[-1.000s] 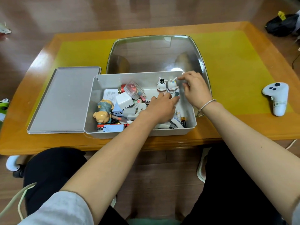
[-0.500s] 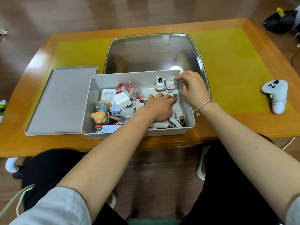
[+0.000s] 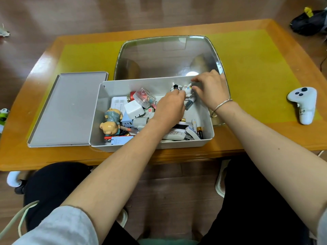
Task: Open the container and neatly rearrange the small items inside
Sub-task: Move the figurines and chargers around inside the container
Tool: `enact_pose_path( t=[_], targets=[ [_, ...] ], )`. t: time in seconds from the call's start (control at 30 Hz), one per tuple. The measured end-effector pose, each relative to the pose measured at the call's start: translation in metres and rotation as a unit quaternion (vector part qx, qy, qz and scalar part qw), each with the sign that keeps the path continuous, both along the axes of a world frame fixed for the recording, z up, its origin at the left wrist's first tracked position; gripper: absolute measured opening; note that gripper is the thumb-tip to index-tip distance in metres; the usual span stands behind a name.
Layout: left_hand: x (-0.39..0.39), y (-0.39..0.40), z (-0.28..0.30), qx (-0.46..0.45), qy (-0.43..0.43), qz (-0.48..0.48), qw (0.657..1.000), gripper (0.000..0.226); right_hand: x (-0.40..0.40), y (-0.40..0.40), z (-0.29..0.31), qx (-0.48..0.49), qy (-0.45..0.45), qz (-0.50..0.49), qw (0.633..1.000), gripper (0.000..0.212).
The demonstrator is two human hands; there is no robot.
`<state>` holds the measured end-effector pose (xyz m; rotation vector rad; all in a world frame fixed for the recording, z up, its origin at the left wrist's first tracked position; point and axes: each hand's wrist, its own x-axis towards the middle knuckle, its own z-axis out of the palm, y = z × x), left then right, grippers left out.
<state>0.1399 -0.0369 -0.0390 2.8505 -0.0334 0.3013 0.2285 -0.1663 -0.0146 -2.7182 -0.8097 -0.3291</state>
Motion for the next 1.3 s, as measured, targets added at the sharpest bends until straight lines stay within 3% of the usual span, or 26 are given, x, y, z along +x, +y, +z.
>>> enact_pose_path(
  t=[0.1,0.3,0.53,0.7,1.3],
  targets=[
    [0.007,0.003,0.008,-0.045,-0.041,0.051,0.997,0.022,0.007,0.008,0.004,-0.062,-0.011,0.004,0.998,0.022],
    [0.016,0.004,0.003,-0.049,0.005,0.108,0.993,0.037,0.015,0.019,0.007,-0.151,0.019,0.012,0.988,0.024],
    [0.025,0.009,-0.003,-0.083,0.011,0.122,0.989,0.035,0.02,0.015,0.014,-0.146,-0.003,0.003,0.989,0.015],
    [0.03,0.007,-0.005,-0.078,0.003,0.118,0.99,0.021,0.016,0.016,0.018,-0.165,-0.015,-0.002,0.986,0.021],
    [0.033,0.009,-0.013,-0.119,-0.02,0.116,0.986,0.021,0.007,0.022,0.014,-0.156,-0.02,-0.013,0.987,0.022]
  ],
)
